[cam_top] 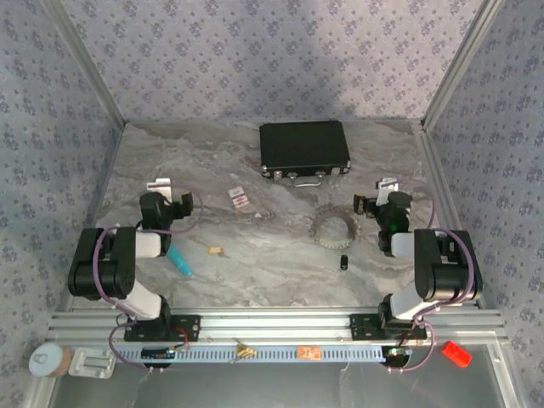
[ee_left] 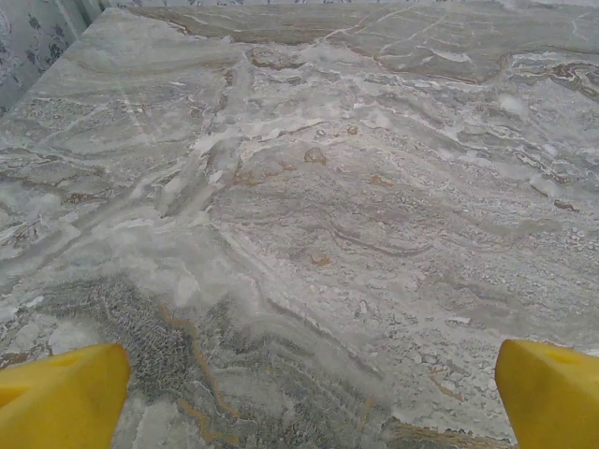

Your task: Put the keys on the keyring

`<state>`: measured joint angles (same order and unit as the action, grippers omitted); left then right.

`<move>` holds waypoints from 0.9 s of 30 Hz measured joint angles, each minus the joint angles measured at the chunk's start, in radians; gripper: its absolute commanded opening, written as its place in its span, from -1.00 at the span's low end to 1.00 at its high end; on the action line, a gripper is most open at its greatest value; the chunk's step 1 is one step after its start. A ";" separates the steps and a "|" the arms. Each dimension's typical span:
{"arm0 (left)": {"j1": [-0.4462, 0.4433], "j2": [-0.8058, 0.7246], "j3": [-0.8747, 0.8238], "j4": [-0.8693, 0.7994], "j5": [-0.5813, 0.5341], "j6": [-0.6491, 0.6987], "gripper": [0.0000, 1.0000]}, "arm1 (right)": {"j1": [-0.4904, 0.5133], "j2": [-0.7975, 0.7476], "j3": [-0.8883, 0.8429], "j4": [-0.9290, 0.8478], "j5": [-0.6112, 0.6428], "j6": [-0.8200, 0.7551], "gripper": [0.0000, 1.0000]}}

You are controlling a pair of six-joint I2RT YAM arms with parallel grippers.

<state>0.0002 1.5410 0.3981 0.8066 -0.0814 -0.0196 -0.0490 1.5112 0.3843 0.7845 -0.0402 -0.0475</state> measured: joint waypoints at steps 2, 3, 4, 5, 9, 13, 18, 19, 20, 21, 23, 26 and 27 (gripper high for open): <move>0.000 0.000 0.000 0.000 0.000 0.000 1.00 | 0.000 0.000 0.000 0.000 0.000 0.000 0.98; 0.000 0.000 0.000 0.000 0.000 0.000 0.99 | 0.000 0.000 0.000 0.000 0.000 0.000 0.98; 0.000 0.000 0.000 0.000 0.000 0.000 0.99 | 0.000 0.000 0.000 0.000 0.000 0.000 0.98; 0.000 0.000 0.000 0.000 0.000 0.000 1.00 | 0.000 0.000 0.000 0.000 0.000 0.000 0.98; 0.000 0.000 0.000 0.000 0.000 0.000 1.00 | 0.000 0.000 0.000 0.000 0.000 0.000 0.98; 0.000 0.000 0.000 0.000 0.000 0.000 1.00 | 0.000 0.000 0.000 0.000 0.000 0.000 0.98; 0.000 0.000 0.000 0.000 0.000 0.000 1.00 | 0.000 0.000 0.000 0.000 0.000 0.000 0.98; 0.000 0.000 0.000 0.000 0.001 0.000 1.00 | 0.000 0.000 0.000 0.000 0.000 0.000 0.98; 0.000 0.000 0.000 0.000 0.002 0.000 1.00 | 0.000 0.000 0.000 0.000 0.000 0.000 0.98; 0.000 0.000 0.000 0.000 0.003 0.000 0.99 | 0.000 0.000 0.000 0.000 0.000 0.001 0.98; 0.000 0.000 0.000 0.000 0.005 0.000 1.00 | 0.000 0.000 0.000 0.000 0.000 0.003 0.98; 0.003 0.000 0.000 0.000 0.009 0.000 1.00 | 0.000 0.000 0.000 0.000 0.000 0.004 0.98; 0.005 0.000 0.000 0.000 0.013 0.000 0.99 | 0.000 0.000 0.000 -0.002 0.000 0.004 0.97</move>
<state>0.0051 1.5410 0.3981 0.8062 -0.0689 -0.0196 -0.0490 1.5112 0.3843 0.7826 -0.0402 -0.0437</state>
